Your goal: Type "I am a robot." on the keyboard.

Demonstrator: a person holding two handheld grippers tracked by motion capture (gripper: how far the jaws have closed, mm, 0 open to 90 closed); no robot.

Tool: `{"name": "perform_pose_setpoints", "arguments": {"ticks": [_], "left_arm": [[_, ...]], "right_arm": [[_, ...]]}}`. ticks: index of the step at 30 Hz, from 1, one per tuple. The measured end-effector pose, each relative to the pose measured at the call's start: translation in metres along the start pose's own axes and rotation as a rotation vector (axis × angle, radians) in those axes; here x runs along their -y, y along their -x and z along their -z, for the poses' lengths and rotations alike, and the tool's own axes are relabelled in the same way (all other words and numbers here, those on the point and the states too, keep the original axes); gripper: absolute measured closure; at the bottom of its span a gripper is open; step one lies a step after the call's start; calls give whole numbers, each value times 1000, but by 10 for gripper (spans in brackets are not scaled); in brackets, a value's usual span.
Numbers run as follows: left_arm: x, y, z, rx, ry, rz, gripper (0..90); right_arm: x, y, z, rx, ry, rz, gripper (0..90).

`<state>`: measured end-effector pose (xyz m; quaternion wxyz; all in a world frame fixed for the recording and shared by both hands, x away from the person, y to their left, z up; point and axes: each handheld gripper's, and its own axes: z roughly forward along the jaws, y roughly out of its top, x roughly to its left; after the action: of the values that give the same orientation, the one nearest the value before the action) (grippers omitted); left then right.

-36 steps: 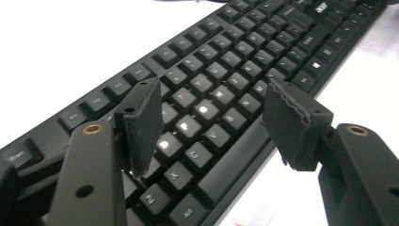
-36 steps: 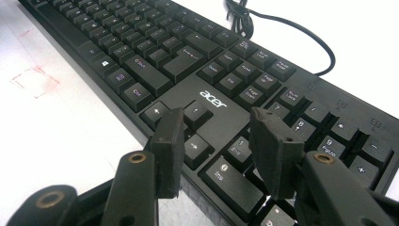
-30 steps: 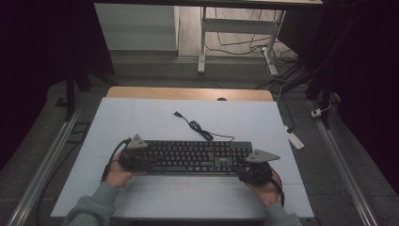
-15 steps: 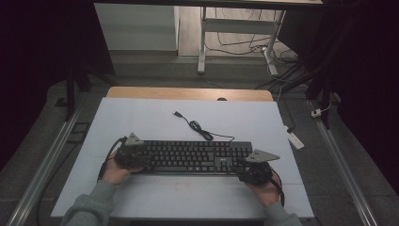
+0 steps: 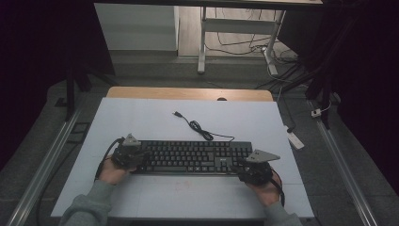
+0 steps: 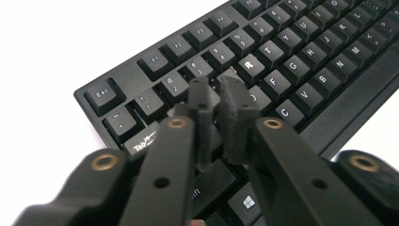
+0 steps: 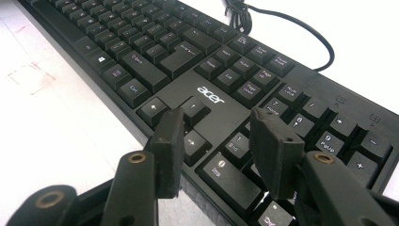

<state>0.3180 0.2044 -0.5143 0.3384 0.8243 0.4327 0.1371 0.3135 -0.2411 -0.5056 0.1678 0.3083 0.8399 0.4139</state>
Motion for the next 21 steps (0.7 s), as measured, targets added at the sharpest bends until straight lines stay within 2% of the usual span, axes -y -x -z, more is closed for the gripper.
{"name": "perform_pose_setpoints", "arguments": {"ticks": [5, 16, 21], "left_arm": [[2, -1, -1, 1, -17, -1, 889], [4, 0, -5, -9, -53, -18, 892], [4, 0, -5, -11, -45, -18, 892]], "right_arm": [[0, 0, 0, -4, 5, -3, 557], [0, 0, 0, -1, -3, -1, 556], [0, 0, 1, -2, -3, -1, 555]]}}
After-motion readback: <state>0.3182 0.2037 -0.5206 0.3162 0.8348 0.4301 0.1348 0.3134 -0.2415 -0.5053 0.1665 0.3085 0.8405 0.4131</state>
